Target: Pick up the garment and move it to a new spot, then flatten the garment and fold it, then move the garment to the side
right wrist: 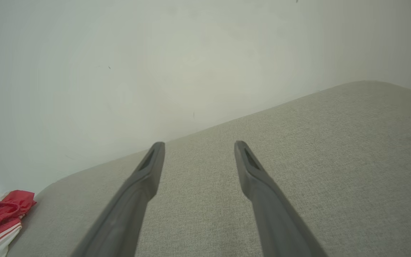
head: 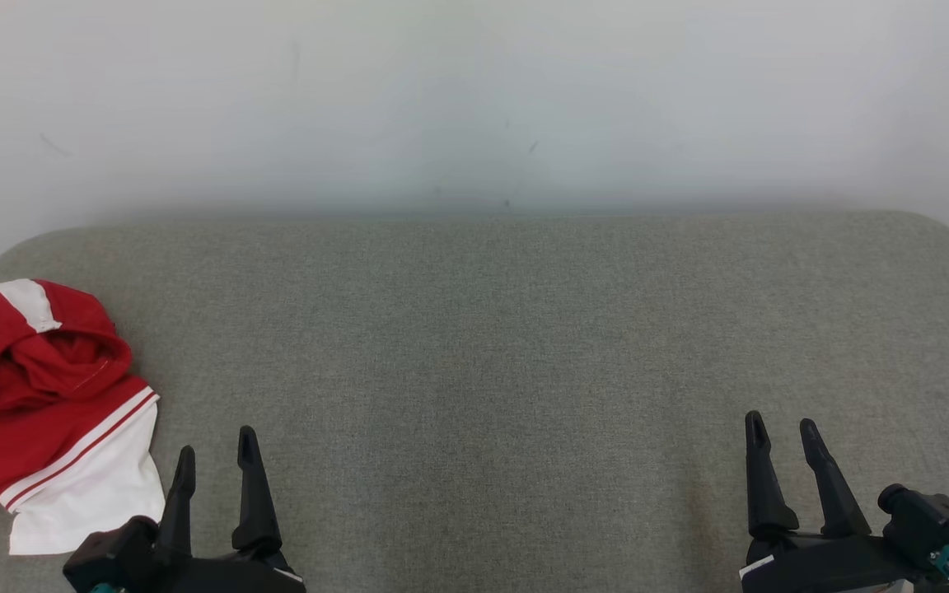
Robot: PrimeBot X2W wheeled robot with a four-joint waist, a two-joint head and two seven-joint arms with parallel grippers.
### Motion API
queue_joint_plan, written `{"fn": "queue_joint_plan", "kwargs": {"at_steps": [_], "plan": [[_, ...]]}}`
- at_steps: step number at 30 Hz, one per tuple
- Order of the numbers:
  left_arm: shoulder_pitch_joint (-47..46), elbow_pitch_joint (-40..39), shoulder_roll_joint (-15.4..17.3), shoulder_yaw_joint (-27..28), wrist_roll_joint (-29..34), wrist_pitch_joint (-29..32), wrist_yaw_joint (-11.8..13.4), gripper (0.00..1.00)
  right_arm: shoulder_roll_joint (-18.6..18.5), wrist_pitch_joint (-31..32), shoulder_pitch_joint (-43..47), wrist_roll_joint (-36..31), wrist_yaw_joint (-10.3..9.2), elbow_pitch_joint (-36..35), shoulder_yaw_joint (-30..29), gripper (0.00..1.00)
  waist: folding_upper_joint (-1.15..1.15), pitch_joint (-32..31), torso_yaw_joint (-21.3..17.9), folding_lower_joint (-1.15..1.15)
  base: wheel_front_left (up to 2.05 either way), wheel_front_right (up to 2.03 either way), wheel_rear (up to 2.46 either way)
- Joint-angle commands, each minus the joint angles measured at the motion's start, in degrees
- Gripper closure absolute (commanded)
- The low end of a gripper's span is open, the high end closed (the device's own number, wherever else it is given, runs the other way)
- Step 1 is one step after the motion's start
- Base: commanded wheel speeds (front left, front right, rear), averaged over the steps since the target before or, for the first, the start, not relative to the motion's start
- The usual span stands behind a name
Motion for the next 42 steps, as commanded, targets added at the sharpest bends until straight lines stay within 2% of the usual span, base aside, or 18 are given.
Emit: {"fn": "queue_joint_plan", "kwargs": {"at_steps": [1, 10, 12, 14, 18, 31, 42], "plan": [[0.36, -0.75, 0.12, -0.18, 1.88, -0.57, 0.27, 0.00, -0.28, -0.63, 0.21, -1.74, 0.35, -0.43, 0.14, 0.00, 0.00, 0.04, 0.00, 0.00, 0.00, 0.00, 0.00], [0.72, -1.55, 0.05, -0.47, 6.23, -1.66, 0.89, 0.00, -0.30, -1.71, 0.49, -5.87, 0.37, -0.53, 0.32, 0.00, 0.00, -0.04, -0.01, 0.00, 0.00, 0.00, 0.00], [0.72, -1.59, 0.33, -1.04, 6.75, -1.83, -0.36, 0.00, -0.30, -2.06, 0.56, -6.46, 0.37, -0.61, 0.29, 0.00, 0.00, -0.08, -0.03, 0.00, 0.00, 0.00, 0.00], [0.53, -1.48, 1.36, -2.51, 7.50, -2.11, -3.11, 0.00, -0.30, -2.23, 0.70, -7.33, 0.38, -0.70, 0.32, 0.00, 0.00, -0.15, 0.01, 0.00, 0.00, 0.00, 0.00], [0.21, -1.54, 2.06, -1.86, 8.78, -2.65, -4.15, 0.00, -0.28, -2.73, 0.86, -9.15, 0.39, -0.76, 0.44, 0.00, 0.00, -0.34, 0.13, 0.00, 0.00, 0.00, 0.00], [-0.40, 2.49, 4.06, -2.09, 16.40, -4.10, -2.16, 0.00, -0.30, -4.16, 1.61, -15.03, 0.33, -1.37, 0.95, 0.00, 0.00, -0.77, 0.26, 0.00, 0.00, 0.00, 0.00], [-0.56, 2.28, 5.05, -3.05, 17.75, -4.76, -4.29, 0.00, -0.32, -4.65, 2.14, -17.94, 0.36, -2.34, 0.65, 0.00, 0.00, -0.67, 0.29, 0.00, 0.00, 0.00, 0.00]]}}
